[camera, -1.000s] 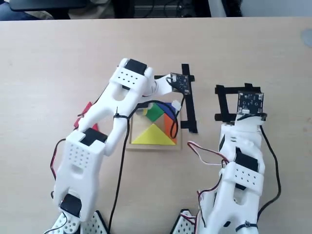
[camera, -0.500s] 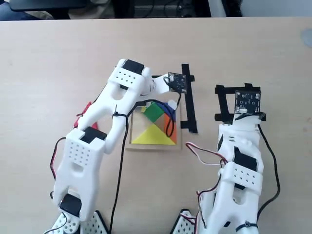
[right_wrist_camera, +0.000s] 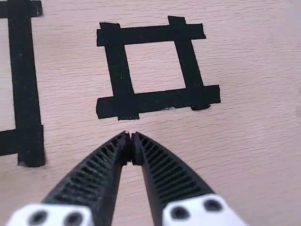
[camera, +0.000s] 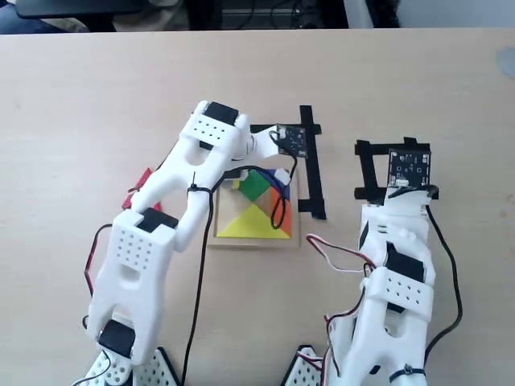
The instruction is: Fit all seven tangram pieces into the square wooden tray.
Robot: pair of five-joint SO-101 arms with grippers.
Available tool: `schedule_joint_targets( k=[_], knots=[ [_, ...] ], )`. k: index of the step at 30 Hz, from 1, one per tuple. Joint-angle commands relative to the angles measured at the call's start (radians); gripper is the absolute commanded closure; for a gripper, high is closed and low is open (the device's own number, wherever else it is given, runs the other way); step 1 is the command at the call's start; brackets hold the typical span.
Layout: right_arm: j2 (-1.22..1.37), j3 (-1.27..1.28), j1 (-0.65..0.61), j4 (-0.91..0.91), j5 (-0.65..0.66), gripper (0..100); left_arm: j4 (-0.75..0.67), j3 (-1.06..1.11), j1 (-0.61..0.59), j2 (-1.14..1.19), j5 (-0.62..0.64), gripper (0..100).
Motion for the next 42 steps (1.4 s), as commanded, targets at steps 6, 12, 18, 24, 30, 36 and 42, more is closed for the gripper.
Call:
schedule_joint_targets(
  k=[6,12,18,24,30,36,42],
  knots=[
    [-0.018,-0.005,-0.02,-0.017,0.003,98.6,0.0,-0.094,-0.01,0.005,0.055,80],
    [-0.021,0.002,-0.02,-0.02,0.003,98.6,0.002,-0.097,-0.002,-0.002,0.061,78],
    [-0.021,0.002,-0.02,-0.021,0.003,98.6,0.038,-0.127,-0.01,-0.006,0.06,78],
    [-0.021,0.002,-0.02,-0.021,0.003,98.6,0.25,-0.334,-0.099,-0.006,0.06,78],
    [-0.021,0.002,-0.02,-0.021,0.003,98.6,0.338,-0.469,-0.183,0.014,0.061,78],
    [-0.021,0.002,-0.02,-0.021,0.003,98.6,0.308,-0.429,-0.151,0.112,0.061,97],
    [-0.021,0.002,-0.02,-0.021,0.003,98.6,0.311,-0.467,-0.143,0.147,0.061,97]
  ],
)
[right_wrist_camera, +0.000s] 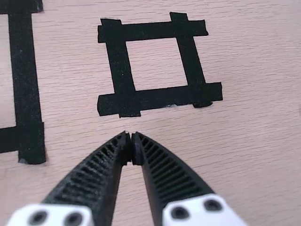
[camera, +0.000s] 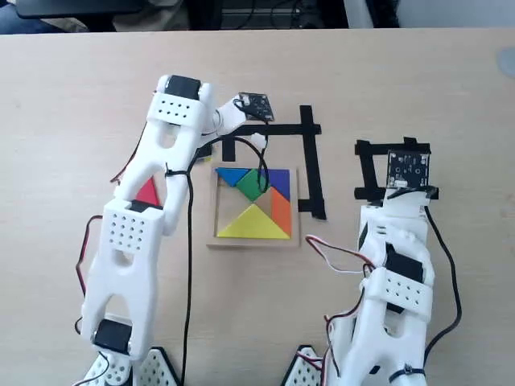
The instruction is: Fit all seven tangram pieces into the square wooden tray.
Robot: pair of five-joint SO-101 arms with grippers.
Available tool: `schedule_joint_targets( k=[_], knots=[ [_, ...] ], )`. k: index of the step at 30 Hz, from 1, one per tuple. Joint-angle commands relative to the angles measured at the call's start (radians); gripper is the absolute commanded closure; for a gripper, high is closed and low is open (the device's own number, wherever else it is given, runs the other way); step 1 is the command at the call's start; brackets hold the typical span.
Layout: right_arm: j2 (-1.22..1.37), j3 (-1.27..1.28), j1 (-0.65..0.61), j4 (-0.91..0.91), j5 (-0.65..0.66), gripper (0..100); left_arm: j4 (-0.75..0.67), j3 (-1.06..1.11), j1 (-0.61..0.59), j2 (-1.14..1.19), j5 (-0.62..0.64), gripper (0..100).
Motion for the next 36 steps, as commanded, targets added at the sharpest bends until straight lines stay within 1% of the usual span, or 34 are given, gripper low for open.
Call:
schedule_joint_targets(
  k=[1,7,12,15,24,28,36],
  knots=[
    [-0.019,-0.008,-0.017,-0.021,0.003,98.6,-0.005,-0.047,0.013,-0.014,0.006,97],
    [-0.019,-0.008,-0.017,-0.021,0.003,98.6,0.074,-0.048,0.039,-0.014,0.008,97],
    [-0.019,-0.008,-0.017,-0.021,0.003,98.6,0.089,-0.047,0.048,-0.014,0.008,97],
    [-0.019,-0.008,-0.017,-0.021,0.003,98.6,0.104,-0.045,0.051,-0.014,0.04,97],
    [-0.019,-0.008,-0.017,-0.021,0.003,98.6,0.101,-0.013,0.105,0.011,0.044,97],
    [-0.019,-0.007,-0.017,-0.021,0.003,98.6,0.054,-0.013,0.104,0.051,0.048,97],
    [-0.019,-0.007,-0.017,-0.021,0.003,98.6,0.028,-0.015,0.102,0.071,0.043,97]
  ],
)
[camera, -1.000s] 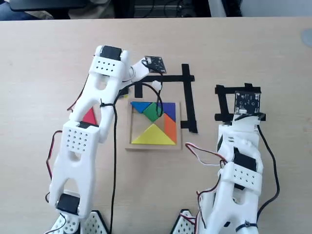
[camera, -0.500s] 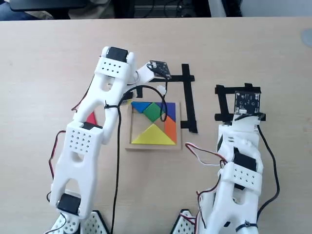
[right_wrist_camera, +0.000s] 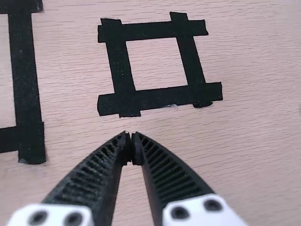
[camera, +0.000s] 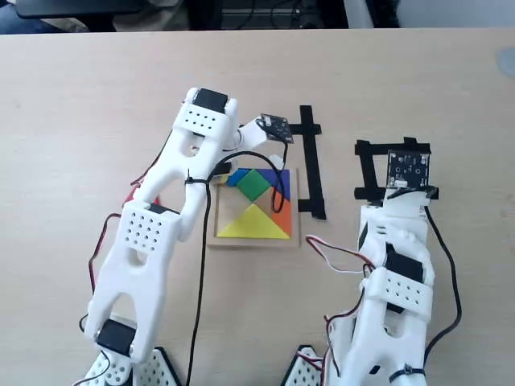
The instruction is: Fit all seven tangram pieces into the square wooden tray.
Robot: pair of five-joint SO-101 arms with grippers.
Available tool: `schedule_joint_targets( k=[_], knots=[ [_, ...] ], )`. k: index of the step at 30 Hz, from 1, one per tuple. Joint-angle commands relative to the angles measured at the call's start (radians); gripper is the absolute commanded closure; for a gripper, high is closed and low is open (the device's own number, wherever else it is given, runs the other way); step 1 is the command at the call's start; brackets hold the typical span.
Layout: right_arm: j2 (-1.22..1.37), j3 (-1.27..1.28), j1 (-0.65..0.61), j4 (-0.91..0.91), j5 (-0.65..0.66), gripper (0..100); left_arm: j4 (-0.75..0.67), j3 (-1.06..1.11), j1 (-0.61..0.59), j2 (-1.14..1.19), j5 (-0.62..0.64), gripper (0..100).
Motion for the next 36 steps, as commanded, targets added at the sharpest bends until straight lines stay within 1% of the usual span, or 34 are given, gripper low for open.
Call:
schedule_joint_targets(
  k=[1,11,13,17,23,26,30,36],
  knots=[
    [-0.019,-0.007,-0.017,-0.021,0.003,98.6,-0.037,-0.013,0.004,-0.012,0.006,97],
    [-0.019,-0.007,-0.017,-0.021,0.003,98.6,-0.034,-0.007,0.059,-0.02,0.011,97],
    [-0.019,-0.007,-0.017,-0.021,0.003,98.6,-0.006,-0.013,0.059,-0.02,0.006,97],
    [-0.019,-0.007,-0.017,-0.021,0.003,98.6,0.052,-0.071,0.039,-0.02,0.005,97],
    [-0.019,-0.007,-0.017,-0.021,0.003,98.6,0.052,-0.137,-0.022,-0.02,0.005,97],
    [-0.019,-0.007,-0.017,-0.021,0.003,98.6,0.052,-0.147,-0.027,-0.021,0.008,97],
    [-0.018,-0.007,-0.017,-0.032,0.003,98.6,0.052,-0.14,0.01,-0.011,0.012,97],
    [-0.016,-0.005,-0.017,-0.038,0.003,98.6,0.052,-0.116,0.079,-0.02,0.075,97]
  ],
)
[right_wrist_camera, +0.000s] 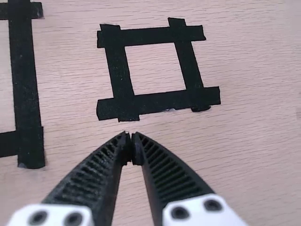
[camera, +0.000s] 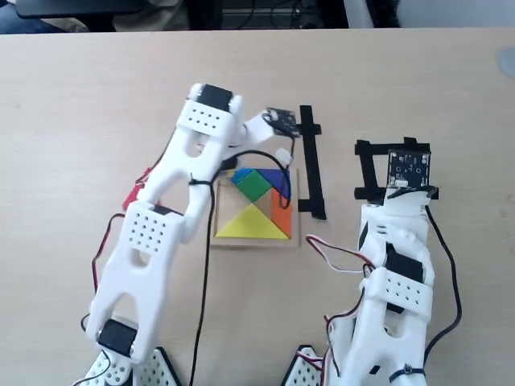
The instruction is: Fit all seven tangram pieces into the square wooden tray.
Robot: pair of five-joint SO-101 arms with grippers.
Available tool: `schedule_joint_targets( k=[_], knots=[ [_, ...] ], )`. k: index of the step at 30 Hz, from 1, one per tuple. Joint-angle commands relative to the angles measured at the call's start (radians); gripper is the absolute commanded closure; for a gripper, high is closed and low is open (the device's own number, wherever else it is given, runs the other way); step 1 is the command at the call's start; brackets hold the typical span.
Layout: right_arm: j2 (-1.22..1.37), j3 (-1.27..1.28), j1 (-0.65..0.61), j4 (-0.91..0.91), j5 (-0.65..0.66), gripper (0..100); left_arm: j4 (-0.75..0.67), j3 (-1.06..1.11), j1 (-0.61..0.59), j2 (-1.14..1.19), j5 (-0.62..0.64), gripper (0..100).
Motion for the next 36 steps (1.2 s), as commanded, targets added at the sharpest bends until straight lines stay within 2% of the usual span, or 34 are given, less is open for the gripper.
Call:
schedule_joint_targets(
  k=[1,14,23,30,36],
  knots=[
    [-0.016,-0.005,-0.017,-0.021,0.003,98.6,0.012,-0.016,0.031,-0.026,0.028,97],
    [-0.016,-0.005,-0.017,-0.021,0.003,98.6,0.014,0.122,0.035,-0.028,0.038,97],
    [-0.016,-0.005,-0.017,-0.023,0.003,98.6,0.006,0.119,0.07,-0.026,0.04,97],
    [-0.021,0.002,-0.017,-0.025,0.003,98.6,-0.126,0.124,0.073,-0.017,0.04,97],
    [-0.021,0.002,-0.017,-0.025,0.003,98.6,-0.135,0.12,0.065,-0.02,0.04,97]
  ],
)
